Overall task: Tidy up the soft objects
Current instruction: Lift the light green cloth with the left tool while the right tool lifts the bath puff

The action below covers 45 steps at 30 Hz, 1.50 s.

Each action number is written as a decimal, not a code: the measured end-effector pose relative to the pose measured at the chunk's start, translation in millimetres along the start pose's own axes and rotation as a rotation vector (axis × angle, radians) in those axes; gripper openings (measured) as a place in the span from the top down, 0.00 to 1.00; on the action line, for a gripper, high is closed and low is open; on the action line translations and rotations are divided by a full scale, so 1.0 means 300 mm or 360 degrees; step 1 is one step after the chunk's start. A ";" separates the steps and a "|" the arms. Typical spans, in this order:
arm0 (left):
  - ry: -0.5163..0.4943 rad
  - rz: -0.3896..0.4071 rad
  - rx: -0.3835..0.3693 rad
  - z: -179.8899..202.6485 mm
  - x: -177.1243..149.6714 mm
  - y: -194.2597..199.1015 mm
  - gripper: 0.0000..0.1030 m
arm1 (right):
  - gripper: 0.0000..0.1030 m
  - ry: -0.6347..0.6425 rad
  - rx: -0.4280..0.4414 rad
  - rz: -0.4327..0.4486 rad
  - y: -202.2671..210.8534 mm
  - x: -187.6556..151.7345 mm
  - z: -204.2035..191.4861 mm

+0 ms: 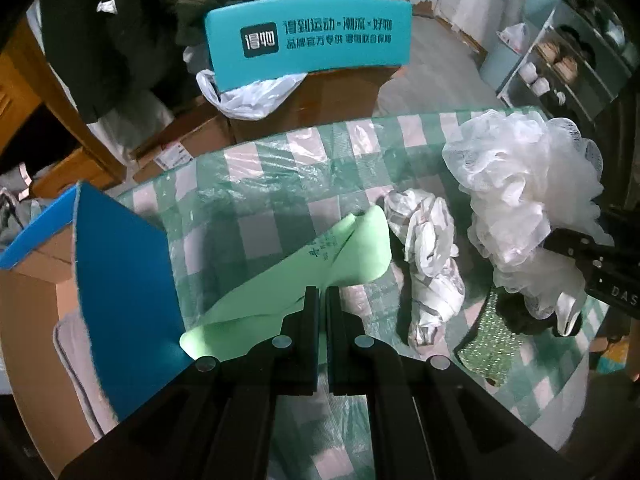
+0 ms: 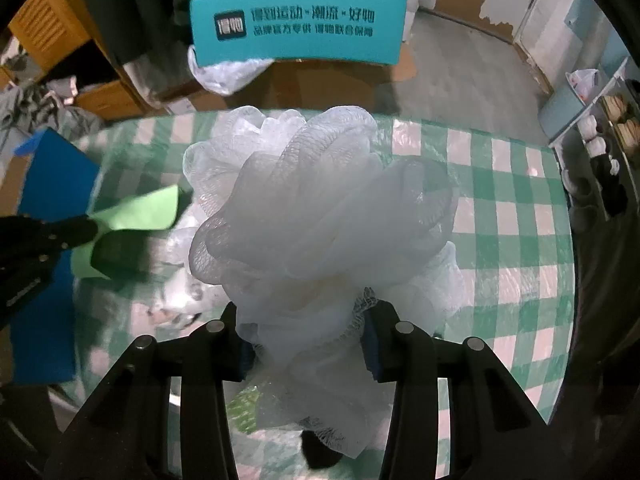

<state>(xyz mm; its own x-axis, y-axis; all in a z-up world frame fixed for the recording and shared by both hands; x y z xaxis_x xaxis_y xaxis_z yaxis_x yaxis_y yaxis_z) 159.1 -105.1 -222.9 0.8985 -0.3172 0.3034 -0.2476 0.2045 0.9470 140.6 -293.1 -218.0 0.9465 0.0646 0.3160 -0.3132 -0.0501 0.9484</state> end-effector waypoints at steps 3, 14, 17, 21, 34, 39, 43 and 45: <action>0.0001 0.0047 -0.0014 0.008 0.010 0.045 0.97 | 0.61 -0.0003 0.0014 0.0046 0.045 0.008 -0.007; -0.0003 0.0174 -0.0009 0.023 0.021 0.195 0.97 | 0.62 0.0014 0.0046 0.0166 0.170 0.014 -0.024; -0.0015 0.0160 0.0008 0.029 0.014 0.191 0.97 | 0.62 0.0005 0.0056 0.0177 0.187 0.010 -0.026; -0.0016 0.0080 0.0026 0.025 -0.010 0.122 0.91 | 0.62 0.0004 0.0069 0.0180 0.191 0.006 -0.028; 0.0015 -0.0057 0.0014 -0.001 -0.020 -0.067 0.26 | 0.64 -0.0022 0.0093 0.0144 0.155 -0.009 -0.007; -0.0079 -0.0146 0.0079 0.010 -0.052 -0.145 0.22 | 0.66 -0.0017 0.0106 0.0134 0.140 -0.008 -0.015; -0.0142 -0.0210 0.0156 0.004 -0.085 -0.205 0.22 | 0.67 -0.0008 0.0102 0.0099 0.106 -0.017 -0.017; -0.0165 -0.0207 0.0182 0.003 -0.094 -0.219 0.20 | 0.67 -0.0001 0.0092 0.0063 0.075 -0.030 -0.016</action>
<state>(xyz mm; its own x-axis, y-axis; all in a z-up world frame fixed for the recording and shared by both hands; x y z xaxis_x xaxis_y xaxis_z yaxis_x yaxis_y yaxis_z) 149.6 -110.4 -293.6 0.8850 -0.4287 0.1816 -0.1770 0.0508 0.9829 124.8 -290.0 -199.5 0.9336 0.0605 0.3531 -0.3453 -0.1100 0.9320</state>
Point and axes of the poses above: each gripper's, at about its wrist camera, not at the fingertips, and y roughly against the way its jaws point, z to its right, x to its top, the point moved 10 cm from there along -y, roughly the way its jaws point, and after that the axes turned 4 degrees about -x, right-handed, at the moved point
